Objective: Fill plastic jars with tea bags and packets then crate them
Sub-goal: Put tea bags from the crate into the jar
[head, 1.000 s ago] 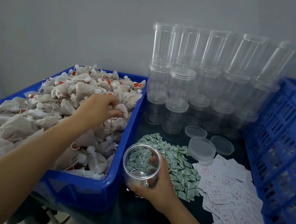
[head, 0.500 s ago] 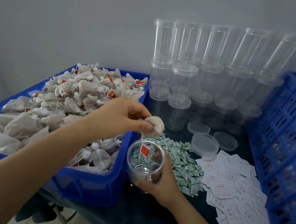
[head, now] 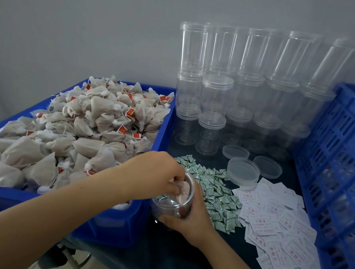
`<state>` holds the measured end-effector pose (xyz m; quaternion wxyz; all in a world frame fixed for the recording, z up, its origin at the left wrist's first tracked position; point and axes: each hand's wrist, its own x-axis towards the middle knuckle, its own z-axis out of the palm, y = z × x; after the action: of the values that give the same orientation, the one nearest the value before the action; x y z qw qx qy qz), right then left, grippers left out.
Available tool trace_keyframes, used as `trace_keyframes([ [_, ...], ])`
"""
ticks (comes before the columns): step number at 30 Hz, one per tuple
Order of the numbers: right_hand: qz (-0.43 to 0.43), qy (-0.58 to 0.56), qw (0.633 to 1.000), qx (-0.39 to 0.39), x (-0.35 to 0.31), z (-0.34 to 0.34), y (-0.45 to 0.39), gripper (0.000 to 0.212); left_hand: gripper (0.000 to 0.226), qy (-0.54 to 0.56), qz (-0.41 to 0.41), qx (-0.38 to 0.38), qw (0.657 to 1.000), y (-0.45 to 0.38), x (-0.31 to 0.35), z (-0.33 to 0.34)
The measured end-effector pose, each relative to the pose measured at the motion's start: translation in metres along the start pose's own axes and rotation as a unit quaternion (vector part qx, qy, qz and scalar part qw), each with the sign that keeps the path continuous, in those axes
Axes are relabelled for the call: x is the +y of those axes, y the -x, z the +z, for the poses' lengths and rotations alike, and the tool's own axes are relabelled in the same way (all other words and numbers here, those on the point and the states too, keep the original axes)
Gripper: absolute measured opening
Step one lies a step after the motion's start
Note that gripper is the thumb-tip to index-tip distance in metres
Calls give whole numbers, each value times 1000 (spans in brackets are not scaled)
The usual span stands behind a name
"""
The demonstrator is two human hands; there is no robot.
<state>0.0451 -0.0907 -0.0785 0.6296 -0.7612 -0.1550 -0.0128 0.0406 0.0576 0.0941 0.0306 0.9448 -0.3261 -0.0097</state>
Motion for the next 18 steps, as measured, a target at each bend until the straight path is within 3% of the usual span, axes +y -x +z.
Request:
trace_keyframes([
  [5,5,-8,1000,0,0,0,0,109,15,-151,14,33,988,-7,7,8],
  [13,1,-11,1000,6,4,1,-2,106,19,-76,-49,-31,995,-24,19,26],
  [18,-3,-8,1000,15,5,2,-1,107,21,-87,-39,-97,991,-33,18,30],
])
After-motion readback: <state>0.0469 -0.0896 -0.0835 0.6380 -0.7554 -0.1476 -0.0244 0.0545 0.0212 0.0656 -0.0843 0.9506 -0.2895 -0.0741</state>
